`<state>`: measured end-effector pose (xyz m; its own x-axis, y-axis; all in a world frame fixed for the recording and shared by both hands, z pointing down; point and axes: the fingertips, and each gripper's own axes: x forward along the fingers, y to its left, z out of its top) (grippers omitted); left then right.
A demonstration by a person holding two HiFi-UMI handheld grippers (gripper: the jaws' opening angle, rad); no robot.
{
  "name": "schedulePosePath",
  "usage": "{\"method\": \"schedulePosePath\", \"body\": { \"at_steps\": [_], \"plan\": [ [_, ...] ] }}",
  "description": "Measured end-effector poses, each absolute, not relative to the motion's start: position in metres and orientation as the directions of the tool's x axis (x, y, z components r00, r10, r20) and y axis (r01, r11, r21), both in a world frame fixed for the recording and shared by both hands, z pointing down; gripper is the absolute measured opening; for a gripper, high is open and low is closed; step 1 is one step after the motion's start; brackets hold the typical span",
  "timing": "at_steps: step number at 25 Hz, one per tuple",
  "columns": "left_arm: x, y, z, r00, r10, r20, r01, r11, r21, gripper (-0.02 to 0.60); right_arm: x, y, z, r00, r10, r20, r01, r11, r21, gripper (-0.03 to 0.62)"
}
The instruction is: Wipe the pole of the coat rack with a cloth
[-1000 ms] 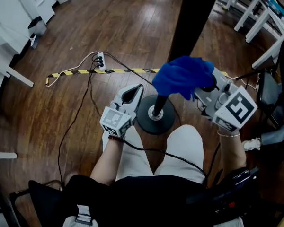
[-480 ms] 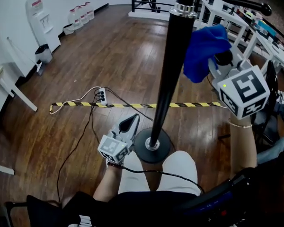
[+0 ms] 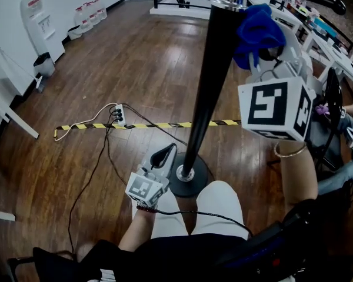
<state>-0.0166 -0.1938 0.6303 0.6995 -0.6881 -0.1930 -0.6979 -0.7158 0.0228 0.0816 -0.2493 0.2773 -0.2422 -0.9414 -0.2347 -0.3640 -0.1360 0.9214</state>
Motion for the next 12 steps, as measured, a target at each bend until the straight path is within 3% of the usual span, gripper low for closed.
{"method": "schedulePosePath", "body": {
  "at_steps": [5,12],
  "plan": [
    [-0.006,-0.192,0.648,0.715,-0.671,-0.194,-0.671,-0.738,0.08,0.0,0.079,-0.25,0.294,-0.158,-0.941,-0.298,-0.197,-0.266,0.944,0.02],
    [0.016,-0.19,0.695,0.753,-0.646,-0.125,-0.64,-0.763,0.085,0.0,0.074,-0.254,0.405,-0.259,-0.948,-0.185,-0.335,-0.091,0.938,0.02]
  ]
}}
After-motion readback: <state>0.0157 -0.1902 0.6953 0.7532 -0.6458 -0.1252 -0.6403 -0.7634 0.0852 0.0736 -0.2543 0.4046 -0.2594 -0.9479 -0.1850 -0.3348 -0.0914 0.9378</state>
